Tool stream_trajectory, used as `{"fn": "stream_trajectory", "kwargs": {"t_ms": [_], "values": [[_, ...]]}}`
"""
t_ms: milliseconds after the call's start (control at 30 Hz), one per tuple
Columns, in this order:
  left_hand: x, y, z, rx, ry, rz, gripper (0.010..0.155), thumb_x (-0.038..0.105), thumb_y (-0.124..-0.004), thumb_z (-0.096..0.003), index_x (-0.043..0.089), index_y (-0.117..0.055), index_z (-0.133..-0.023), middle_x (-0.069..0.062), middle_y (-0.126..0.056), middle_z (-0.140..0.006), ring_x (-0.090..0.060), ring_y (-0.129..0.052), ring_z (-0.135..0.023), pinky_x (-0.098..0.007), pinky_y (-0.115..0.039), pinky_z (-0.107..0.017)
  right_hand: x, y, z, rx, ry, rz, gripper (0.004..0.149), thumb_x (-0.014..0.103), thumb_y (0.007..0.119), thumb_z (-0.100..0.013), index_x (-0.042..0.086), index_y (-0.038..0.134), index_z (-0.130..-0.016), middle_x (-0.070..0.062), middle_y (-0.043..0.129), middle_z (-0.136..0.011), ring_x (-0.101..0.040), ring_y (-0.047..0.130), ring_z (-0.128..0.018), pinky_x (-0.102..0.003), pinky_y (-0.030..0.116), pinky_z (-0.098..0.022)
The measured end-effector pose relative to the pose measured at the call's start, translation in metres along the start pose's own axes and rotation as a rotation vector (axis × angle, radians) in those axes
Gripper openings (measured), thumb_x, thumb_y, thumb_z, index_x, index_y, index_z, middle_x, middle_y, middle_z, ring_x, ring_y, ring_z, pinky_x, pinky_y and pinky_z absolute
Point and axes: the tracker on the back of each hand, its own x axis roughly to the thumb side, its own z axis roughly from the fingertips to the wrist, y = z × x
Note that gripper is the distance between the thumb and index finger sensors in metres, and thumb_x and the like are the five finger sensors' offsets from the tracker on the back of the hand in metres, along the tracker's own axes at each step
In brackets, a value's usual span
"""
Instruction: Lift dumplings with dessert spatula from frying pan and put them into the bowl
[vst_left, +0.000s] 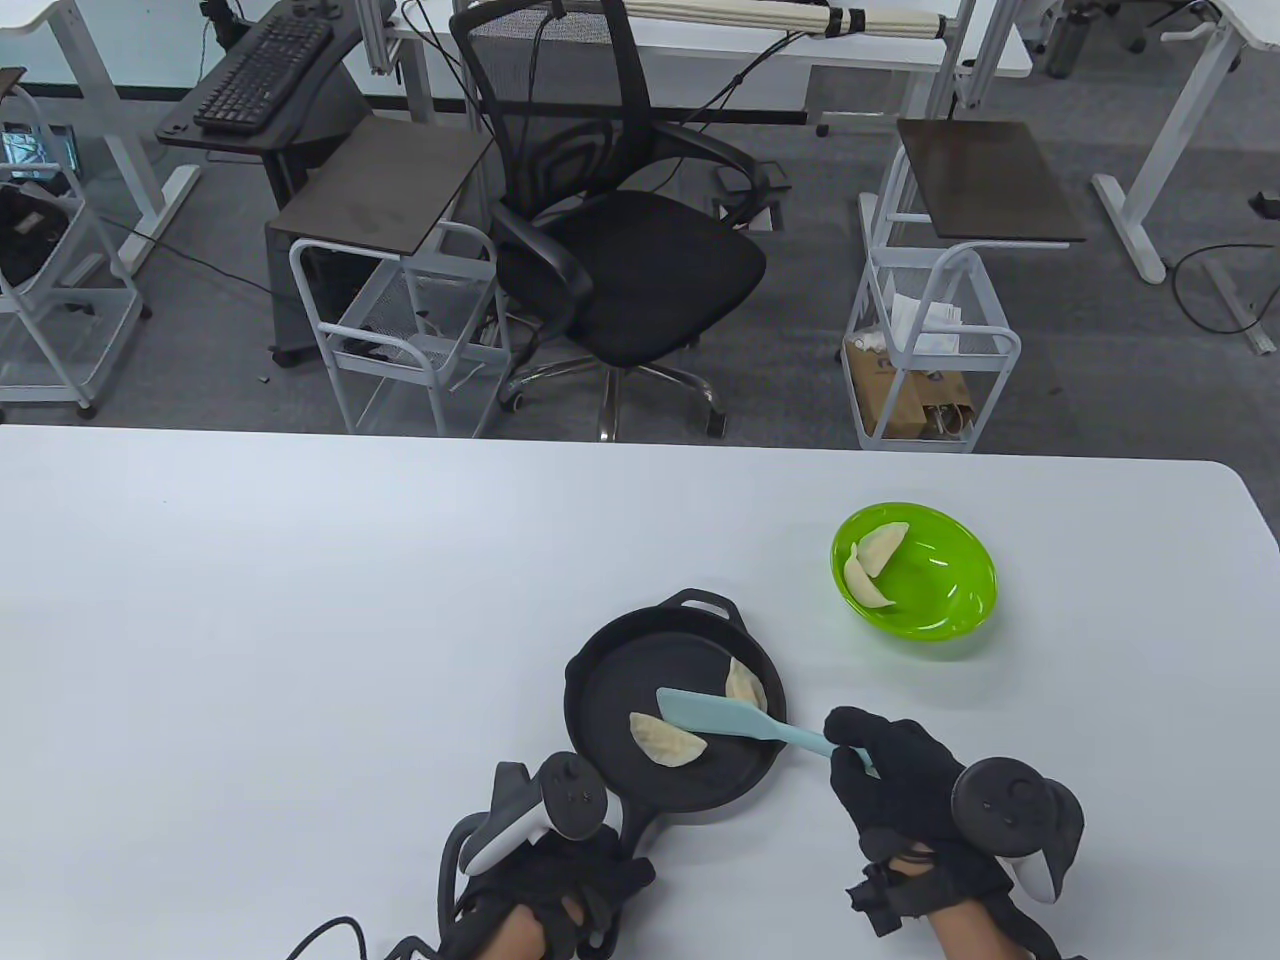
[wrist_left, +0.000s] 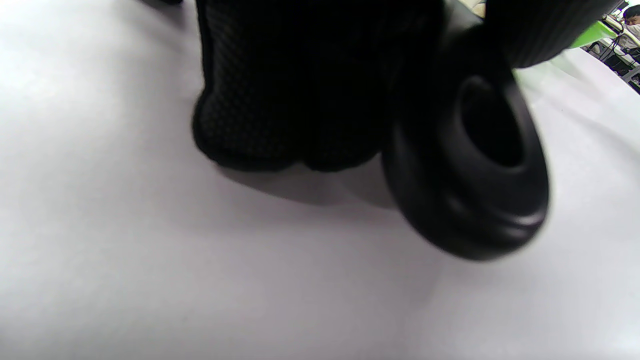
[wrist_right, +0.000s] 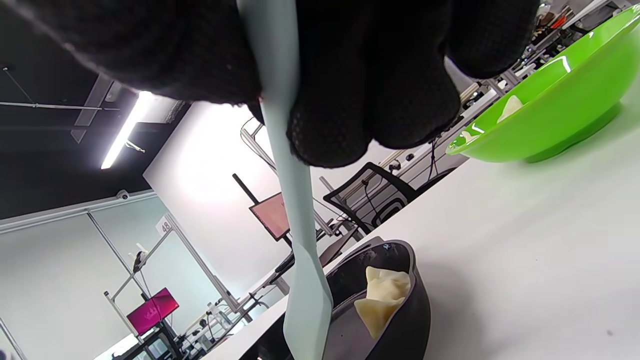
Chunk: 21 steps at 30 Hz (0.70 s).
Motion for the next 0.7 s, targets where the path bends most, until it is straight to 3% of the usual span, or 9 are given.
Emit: {"fn": "stream_trajectory", "kwargs": {"t_ms": [433, 700], "values": [[0.0, 0.0, 0.0, 0.001, -0.001, -0.001, 0.068, 0.071, -0.071, -0.0443, 0.027, -0.077, -0.095, 0.004, -0.108, -0.058, -0.022, -0.105, -0.047, -0.061, -0.04, -0.076, 0.001, 0.007, 0.0, 0.044, -0.041, -0.051, 0.04, 0.036, 0.089, -0.053, 0.012, 0.085, -0.084, -0.015, 0.098, -0.068, -0.045, 0.091, -0.063, -0.069, 0.06, -0.066], [0.0, 0.0, 0.0, 0.0, -0.002, -0.003, 0.067, 0.071, -0.071, -0.0444, 0.028, -0.078, -0.095, 0.005, -0.108, -0.058, -0.022, -0.105, -0.047, -0.061, -0.04, -0.076, -0.008, 0.015, -0.001, 0.081, 0.02, -0.107, 0.041, 0.036, 0.088, -0.053, 0.012, 0.083, -0.086, -0.016, 0.097, -0.069, -0.045, 0.091, -0.064, -0.069, 0.059, -0.066]]}}
